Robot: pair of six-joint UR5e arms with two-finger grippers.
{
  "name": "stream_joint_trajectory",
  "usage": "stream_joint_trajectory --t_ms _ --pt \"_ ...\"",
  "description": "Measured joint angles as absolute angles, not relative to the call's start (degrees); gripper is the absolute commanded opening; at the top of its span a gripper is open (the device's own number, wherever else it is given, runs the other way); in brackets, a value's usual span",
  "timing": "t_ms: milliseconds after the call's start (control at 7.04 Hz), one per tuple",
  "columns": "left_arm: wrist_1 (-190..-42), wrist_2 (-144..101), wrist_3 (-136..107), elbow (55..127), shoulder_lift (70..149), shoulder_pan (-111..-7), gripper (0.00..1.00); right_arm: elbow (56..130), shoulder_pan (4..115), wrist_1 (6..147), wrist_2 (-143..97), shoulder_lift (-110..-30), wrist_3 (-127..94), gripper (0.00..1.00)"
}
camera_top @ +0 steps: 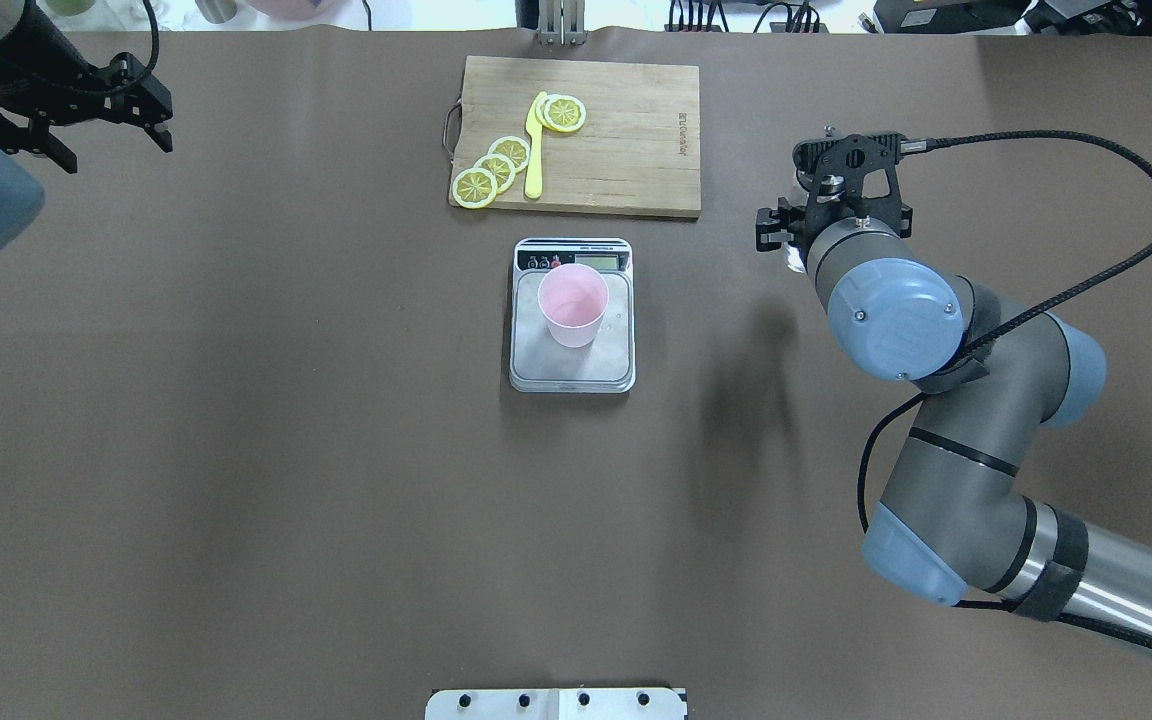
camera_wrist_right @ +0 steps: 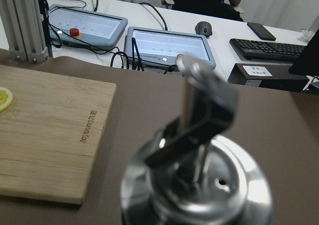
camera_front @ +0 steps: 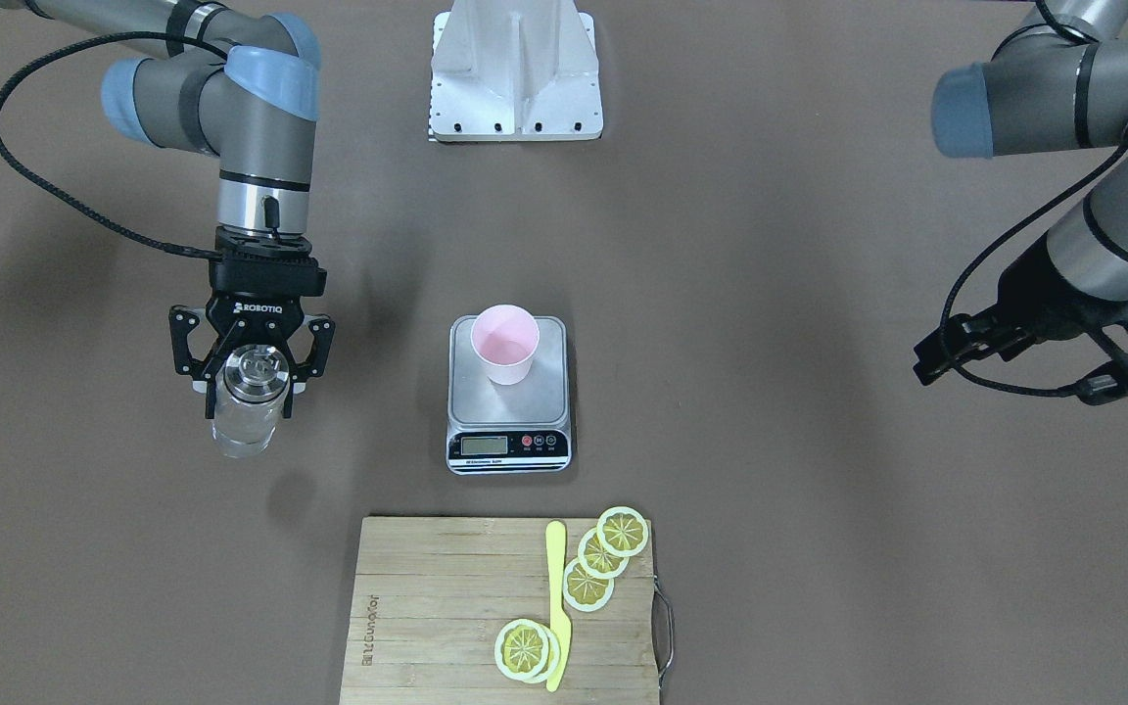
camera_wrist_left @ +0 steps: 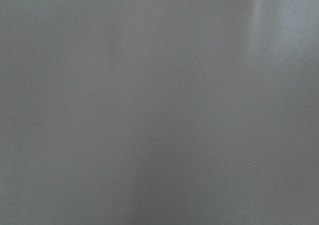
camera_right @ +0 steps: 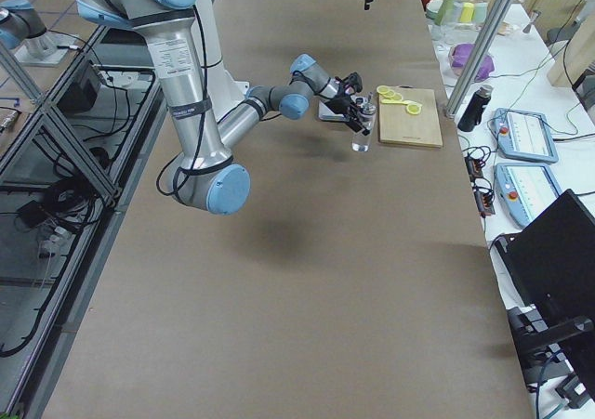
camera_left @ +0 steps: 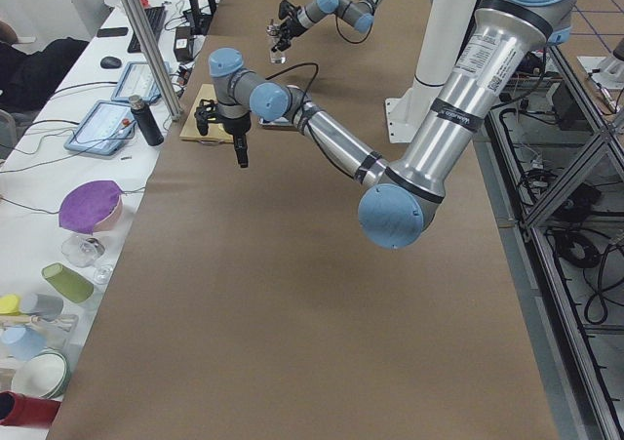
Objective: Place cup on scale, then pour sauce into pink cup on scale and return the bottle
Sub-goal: 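Turn the bottle upright and carry it away from the cup, then lower the bottle with the right gripper beside the scale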
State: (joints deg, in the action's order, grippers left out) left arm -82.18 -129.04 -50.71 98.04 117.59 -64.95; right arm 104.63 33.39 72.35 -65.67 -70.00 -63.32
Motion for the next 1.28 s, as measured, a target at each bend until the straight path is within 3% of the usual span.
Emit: stream_joint_trajectory --t_ms 711,1279 --pt "-82.26 -128.76 -50.71 97.98 117.60 -64.95 0.99 98.65 32.76 65.07 -66.54 -70.99 -68.51 0.00" --pt "-82.27 -128.72 -50.71 97.77 117.60 -64.90 0.99 98.13 31.68 64.60 -66.70 -70.64 -66.44 0.00"
